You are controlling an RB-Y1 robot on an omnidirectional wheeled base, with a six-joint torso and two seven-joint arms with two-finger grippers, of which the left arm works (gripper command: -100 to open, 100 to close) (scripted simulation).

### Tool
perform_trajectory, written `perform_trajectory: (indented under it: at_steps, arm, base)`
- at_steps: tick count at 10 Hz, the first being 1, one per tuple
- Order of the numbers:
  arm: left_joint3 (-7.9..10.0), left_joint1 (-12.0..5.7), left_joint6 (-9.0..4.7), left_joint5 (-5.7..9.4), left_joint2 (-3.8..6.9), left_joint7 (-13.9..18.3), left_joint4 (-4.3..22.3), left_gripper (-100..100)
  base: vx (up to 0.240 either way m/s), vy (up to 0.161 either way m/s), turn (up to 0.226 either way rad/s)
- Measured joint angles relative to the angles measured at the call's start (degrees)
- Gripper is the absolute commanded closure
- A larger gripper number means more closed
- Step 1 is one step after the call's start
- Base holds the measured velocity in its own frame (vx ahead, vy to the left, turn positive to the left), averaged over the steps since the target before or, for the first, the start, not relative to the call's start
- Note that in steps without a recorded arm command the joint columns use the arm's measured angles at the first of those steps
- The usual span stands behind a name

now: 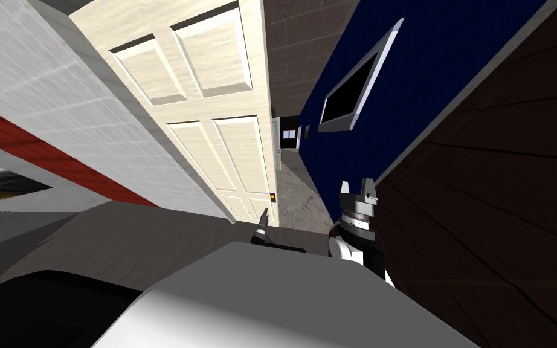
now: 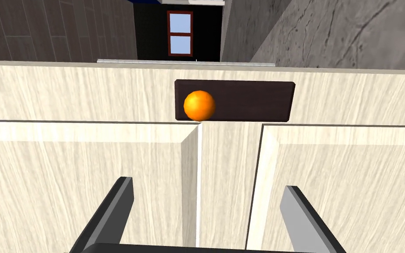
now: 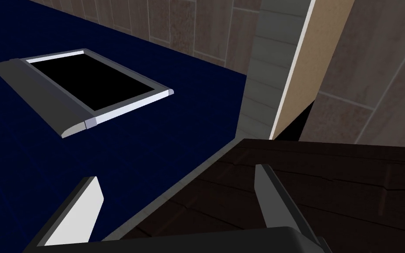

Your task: Pull the door open

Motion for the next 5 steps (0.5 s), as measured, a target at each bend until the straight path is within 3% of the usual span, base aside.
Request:
perform_trajectory:
  at_steps: [3, 5]
  arm:
    - [0.88, -0.49, -0.23, 0.30, 2.97, 0.08, 1.34, -100]
    - [1.28, 0.05, 0.80, 0.44, 5.11, 0.27, -0.07, -100]
  base:
    - [-0.081, 0.066, -0.187]
    - [-0.041, 0.036, -0.165]
